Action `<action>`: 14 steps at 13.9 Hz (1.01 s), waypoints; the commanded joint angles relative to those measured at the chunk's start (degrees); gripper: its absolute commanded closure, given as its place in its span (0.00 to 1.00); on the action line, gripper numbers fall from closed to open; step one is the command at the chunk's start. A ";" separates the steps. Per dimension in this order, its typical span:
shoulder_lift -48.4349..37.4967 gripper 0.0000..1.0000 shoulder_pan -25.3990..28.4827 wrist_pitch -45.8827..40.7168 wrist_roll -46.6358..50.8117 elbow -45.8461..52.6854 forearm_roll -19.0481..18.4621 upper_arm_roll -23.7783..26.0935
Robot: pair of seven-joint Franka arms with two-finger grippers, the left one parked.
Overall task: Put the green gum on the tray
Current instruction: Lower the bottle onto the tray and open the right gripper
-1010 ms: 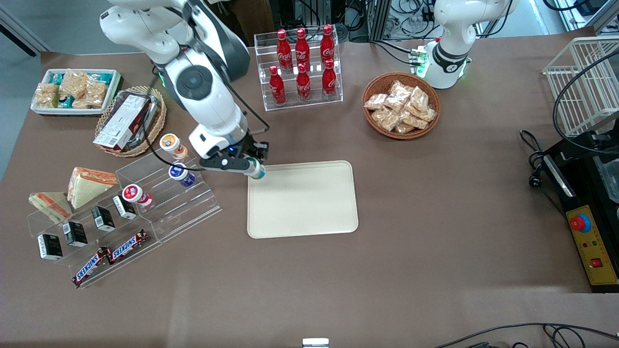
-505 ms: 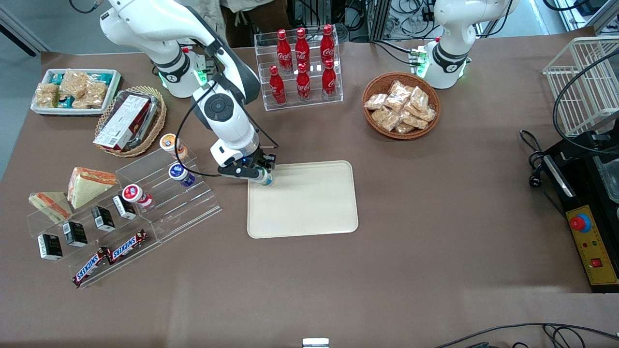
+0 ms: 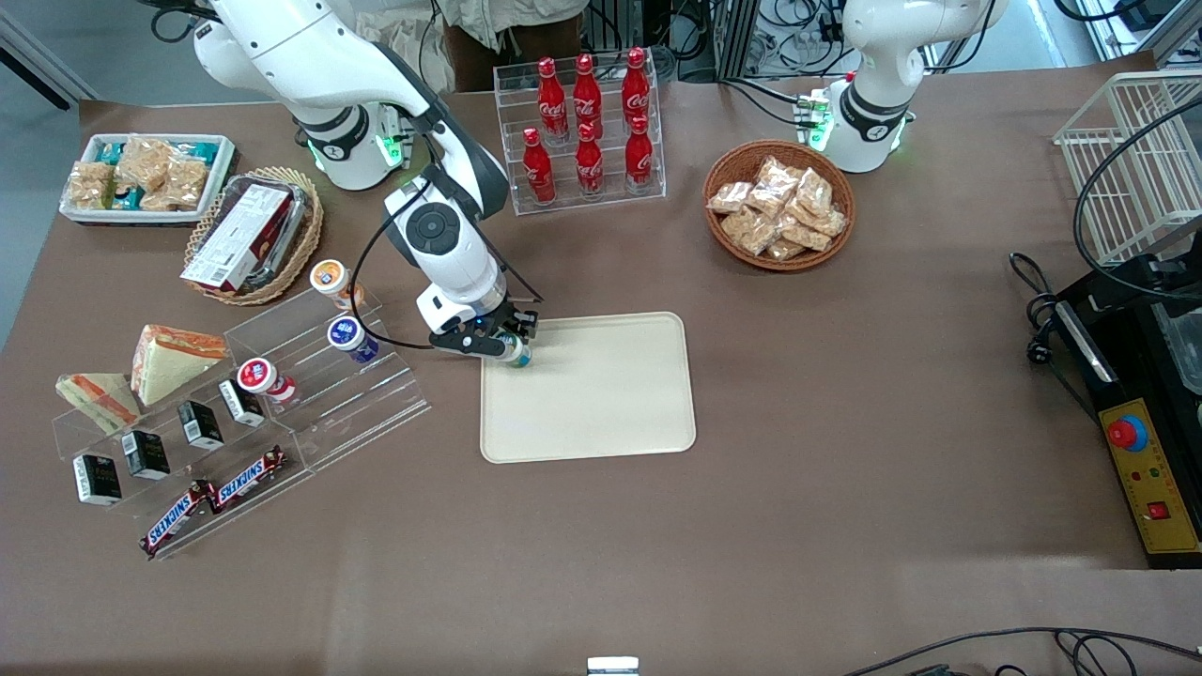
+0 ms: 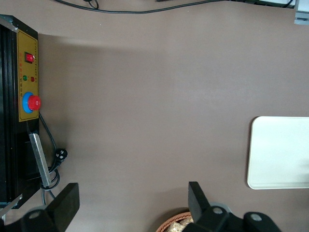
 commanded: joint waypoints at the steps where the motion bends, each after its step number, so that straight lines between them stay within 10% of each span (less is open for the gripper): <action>1: 0.39 0.01 0.17 1.15 1.56 0.19 -1.20 -0.30; 7: -1.18 0.01 -0.62 -0.95 0.77 1.24 -1.55 -0.48; 14: -8.83 0.00 -2.03 -36.77 0.16 24.14 -1.55 -0.04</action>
